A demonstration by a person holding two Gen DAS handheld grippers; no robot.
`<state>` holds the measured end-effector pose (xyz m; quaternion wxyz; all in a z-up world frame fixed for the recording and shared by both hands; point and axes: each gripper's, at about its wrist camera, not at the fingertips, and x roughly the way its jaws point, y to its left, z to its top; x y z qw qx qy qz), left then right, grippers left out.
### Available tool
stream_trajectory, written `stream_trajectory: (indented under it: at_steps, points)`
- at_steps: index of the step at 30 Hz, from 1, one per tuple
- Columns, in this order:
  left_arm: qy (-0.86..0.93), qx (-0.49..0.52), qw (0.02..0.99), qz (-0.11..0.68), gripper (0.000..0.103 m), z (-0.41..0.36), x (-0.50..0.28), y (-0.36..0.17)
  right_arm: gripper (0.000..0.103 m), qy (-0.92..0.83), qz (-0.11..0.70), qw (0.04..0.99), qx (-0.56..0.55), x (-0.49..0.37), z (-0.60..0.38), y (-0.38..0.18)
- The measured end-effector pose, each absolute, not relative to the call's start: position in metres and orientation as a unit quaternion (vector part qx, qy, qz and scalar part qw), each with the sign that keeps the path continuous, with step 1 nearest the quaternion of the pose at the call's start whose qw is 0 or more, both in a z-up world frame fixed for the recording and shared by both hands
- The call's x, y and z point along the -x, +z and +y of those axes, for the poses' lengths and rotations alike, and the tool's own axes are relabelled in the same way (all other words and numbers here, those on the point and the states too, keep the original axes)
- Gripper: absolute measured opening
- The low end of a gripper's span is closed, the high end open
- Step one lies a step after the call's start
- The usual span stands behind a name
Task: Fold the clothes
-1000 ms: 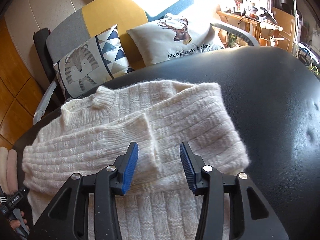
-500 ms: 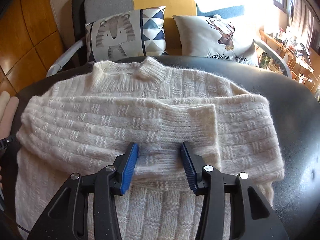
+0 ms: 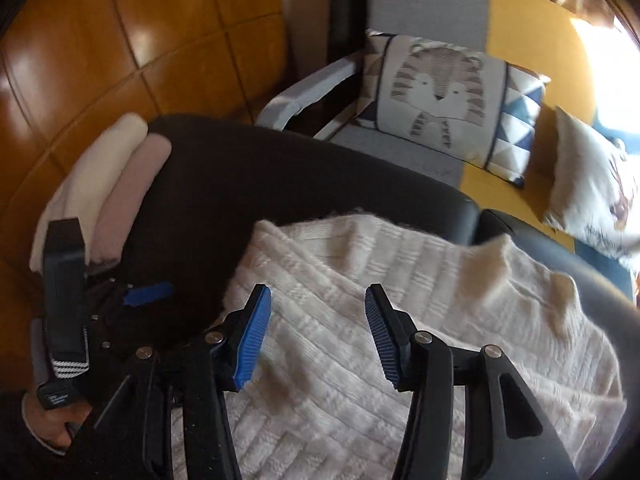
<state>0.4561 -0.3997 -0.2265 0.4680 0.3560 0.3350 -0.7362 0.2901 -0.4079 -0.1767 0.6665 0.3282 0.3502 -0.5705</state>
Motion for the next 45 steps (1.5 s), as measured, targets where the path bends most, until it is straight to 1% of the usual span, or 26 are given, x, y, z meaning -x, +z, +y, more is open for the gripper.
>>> stream_trajectory:
  at_steps: [3,6,7,8,9,12,14,18,22,24,27,32,35,37,39,42,45]
  points:
    - [-0.738,-0.354,0.463,0.339,0.093,-0.397,-0.458,-0.23,0.053,-0.551,0.416,0.645,-0.326,-0.311,-0.434,-0.207]
    - [-0.742,-0.359,0.465,0.323,0.093,-0.392,-0.455,-0.23,0.053,-0.577,0.434,0.618,-0.311,-0.31,-0.454,-0.225]
    - [-0.744,-0.359,0.465,0.318,0.093,-0.39,-0.454,-0.23,0.056,-0.587,0.429,0.612,-0.312,-0.306,-0.461,-0.228]
    - [-0.746,-0.359,0.466,0.314,0.093,-0.387,-0.453,-0.23,0.065,-0.597,0.421,0.607,-0.314,-0.302,-0.465,-0.229]
    - [-0.747,-0.359,0.466,0.31,0.093,-0.385,-0.452,-0.23,0.072,-0.606,0.414,0.601,-0.315,-0.298,-0.47,-0.23]
    - [-0.75,-0.357,0.464,0.308,0.093,-0.381,-0.451,-0.229,0.078,-0.619,0.398,0.595,-0.324,-0.291,-0.479,-0.235]
    - [-0.75,-0.356,0.463,0.31,0.093,-0.382,-0.451,-0.23,0.079,-0.618,0.398,0.598,-0.319,-0.289,-0.478,-0.233]
    - [-0.746,-0.354,0.46,0.326,0.093,-0.385,-0.455,-0.223,0.079,-0.619,0.37,0.618,-0.314,-0.282,-0.456,-0.215]
    - [-0.743,-0.332,0.474,0.336,0.093,-0.396,-0.46,-0.203,0.079,-0.658,0.291,0.617,-0.319,-0.246,-0.4,-0.191]
    - [-0.745,-0.321,0.477,0.338,0.093,-0.4,-0.459,-0.192,0.079,-0.68,0.254,0.602,-0.332,-0.221,-0.364,-0.185]
    - [-0.768,-0.311,0.46,0.319,0.093,-0.406,-0.441,-0.175,0.079,-0.713,0.221,0.561,-0.359,-0.18,-0.314,-0.186]
    - [-0.794,-0.333,0.426,0.277,0.093,-0.416,-0.375,-0.171,0.079,-0.734,0.178,0.505,-0.417,-0.123,-0.266,-0.191]
    - [-0.786,-0.366,0.424,0.264,0.093,-0.423,-0.346,-0.187,0.079,-0.723,0.183,0.494,-0.447,-0.104,-0.26,-0.209]
    - [-0.774,-0.387,0.43,0.255,0.093,-0.421,-0.337,-0.199,0.081,-0.718,0.198,0.508,-0.433,-0.107,-0.255,-0.216]
    - [-0.776,-0.378,0.433,0.257,0.099,-0.421,-0.339,-0.205,0.085,-0.72,0.219,0.513,-0.412,-0.115,-0.256,-0.221]
    - [-0.781,-0.374,0.429,0.259,0.102,-0.428,-0.339,-0.213,0.087,-0.737,0.216,0.502,-0.397,-0.12,-0.255,-0.225]
    - [-0.781,-0.374,0.427,0.259,0.103,-0.433,-0.339,-0.217,0.089,-0.753,0.215,0.495,-0.376,-0.126,-0.254,-0.227]
